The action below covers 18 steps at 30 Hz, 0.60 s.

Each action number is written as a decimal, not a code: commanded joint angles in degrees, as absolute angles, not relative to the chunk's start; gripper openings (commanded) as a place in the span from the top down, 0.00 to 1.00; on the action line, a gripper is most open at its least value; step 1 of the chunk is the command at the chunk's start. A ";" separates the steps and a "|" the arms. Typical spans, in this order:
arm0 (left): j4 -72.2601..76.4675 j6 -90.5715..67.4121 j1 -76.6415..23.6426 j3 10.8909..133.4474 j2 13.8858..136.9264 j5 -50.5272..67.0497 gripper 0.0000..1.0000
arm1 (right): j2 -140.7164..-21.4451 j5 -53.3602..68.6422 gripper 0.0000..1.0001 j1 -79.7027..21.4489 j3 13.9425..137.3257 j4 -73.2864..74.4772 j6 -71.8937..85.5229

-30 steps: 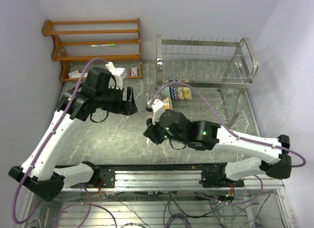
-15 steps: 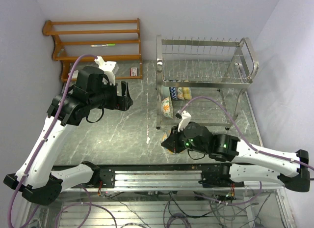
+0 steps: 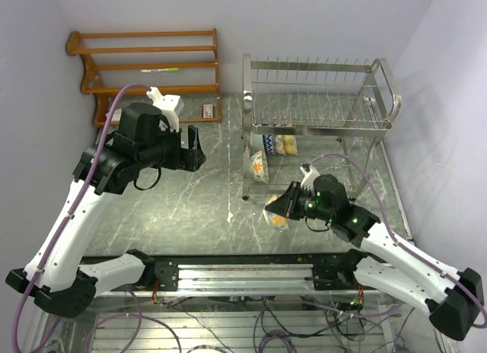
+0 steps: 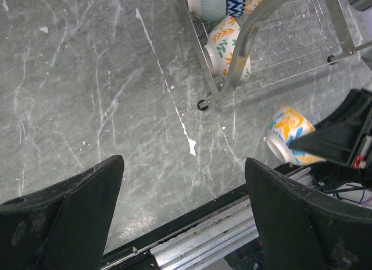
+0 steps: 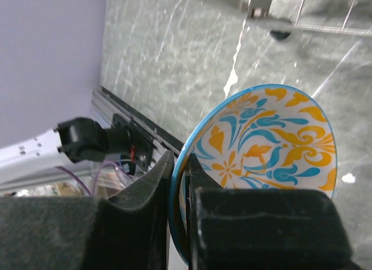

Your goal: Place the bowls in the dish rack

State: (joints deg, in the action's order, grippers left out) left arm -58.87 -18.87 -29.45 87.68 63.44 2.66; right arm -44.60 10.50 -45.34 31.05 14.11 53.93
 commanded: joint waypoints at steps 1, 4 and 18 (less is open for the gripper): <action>-58.23 -18.25 -29.21 88.26 63.40 2.88 0.05 | -49.41 25.00 1.00 -36.11 31.58 3.56 53.22; -58.42 -18.40 -29.27 88.74 63.41 2.58 0.05 | -54.24 30.28 1.00 -31.24 33.81 0.36 51.62; -58.88 -19.86 -29.27 87.69 62.02 0.35 0.05 | -66.55 51.49 1.00 -9.83 38.37 -16.31 55.70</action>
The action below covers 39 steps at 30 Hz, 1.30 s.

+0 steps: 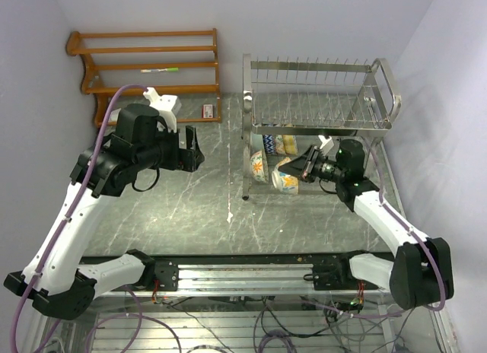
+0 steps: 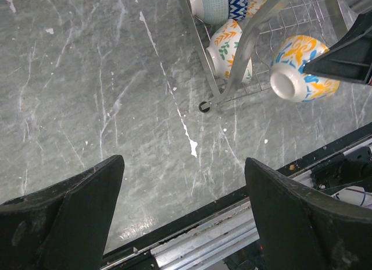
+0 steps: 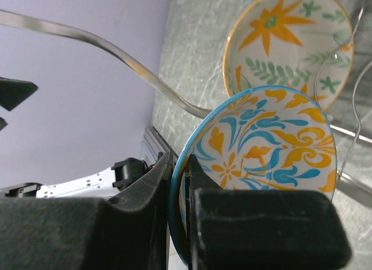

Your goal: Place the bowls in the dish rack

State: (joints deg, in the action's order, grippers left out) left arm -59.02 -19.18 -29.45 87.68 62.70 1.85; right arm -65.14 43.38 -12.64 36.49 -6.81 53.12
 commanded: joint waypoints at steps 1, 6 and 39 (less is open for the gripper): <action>-58.83 -19.86 -29.27 87.85 62.24 0.34 0.05 | -67.02 52.33 1.00 -9.07 38.14 -18.06 56.66; -57.56 -20.44 -29.26 87.90 62.93 0.08 0.05 | -70.70 55.32 1.00 -6.79 37.01 -27.79 62.33; -53.77 -21.20 -29.26 86.55 67.62 -0.29 0.05 | -90.20 42.98 1.00 -6.41 30.95 -62.06 84.29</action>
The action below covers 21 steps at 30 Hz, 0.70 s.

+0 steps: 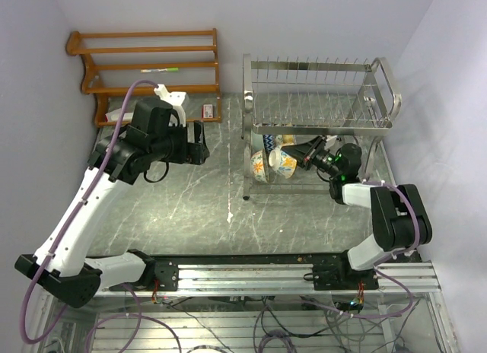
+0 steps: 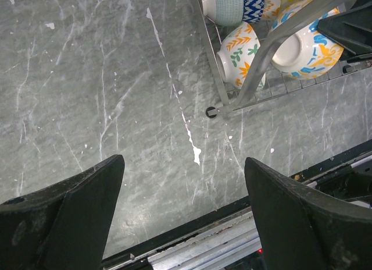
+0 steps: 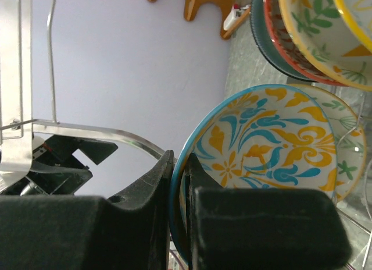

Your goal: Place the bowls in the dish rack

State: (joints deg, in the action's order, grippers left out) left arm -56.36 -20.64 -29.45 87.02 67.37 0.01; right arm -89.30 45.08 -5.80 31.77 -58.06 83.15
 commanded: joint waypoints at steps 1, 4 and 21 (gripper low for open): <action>-53.75 -21.18 -29.27 86.57 67.71 -0.31 0.05 | -90.78 42.84 1.00 -6.61 30.61 -63.24 84.89; -53.85 -21.02 -29.27 86.53 67.89 -0.61 0.05 | -93.63 42.40 1.00 -7.40 29.86 -68.50 87.76; -55.23 -19.68 -29.27 86.54 67.93 -1.60 0.05 | -100.63 39.33 1.00 -9.60 28.66 -72.59 89.83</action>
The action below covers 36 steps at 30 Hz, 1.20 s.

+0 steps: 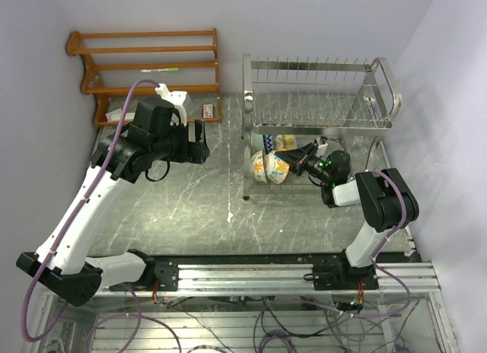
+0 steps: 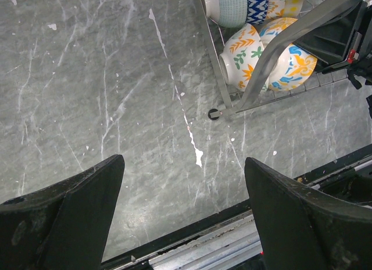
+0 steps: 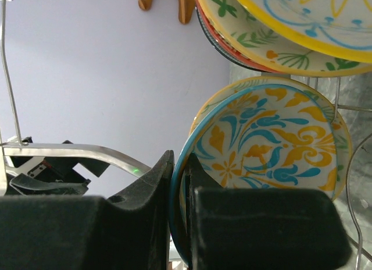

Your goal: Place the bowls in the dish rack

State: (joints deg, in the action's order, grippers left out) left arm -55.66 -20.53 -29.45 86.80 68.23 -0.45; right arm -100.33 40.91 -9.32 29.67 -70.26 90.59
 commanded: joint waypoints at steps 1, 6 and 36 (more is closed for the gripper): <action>-55.31 -19.57 -29.27 86.45 67.94 -1.67 0.05 | -100.18 39.26 0.99 -9.64 28.77 -71.12 88.56; -55.41 -19.26 -29.27 85.93 67.52 -2.02 0.05 | -98.42 40.21 0.89 -9.76 31.63 -58.87 80.35; -55.13 -19.29 -29.27 83.93 66.18 -3.89 0.01 | -79.71 38.17 0.48 -10.19 35.23 -34.88 69.53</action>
State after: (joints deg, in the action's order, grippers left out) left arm -55.79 -19.05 -29.45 84.97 67.44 -2.85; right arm -84.01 39.55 -9.85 37.56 -36.84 70.39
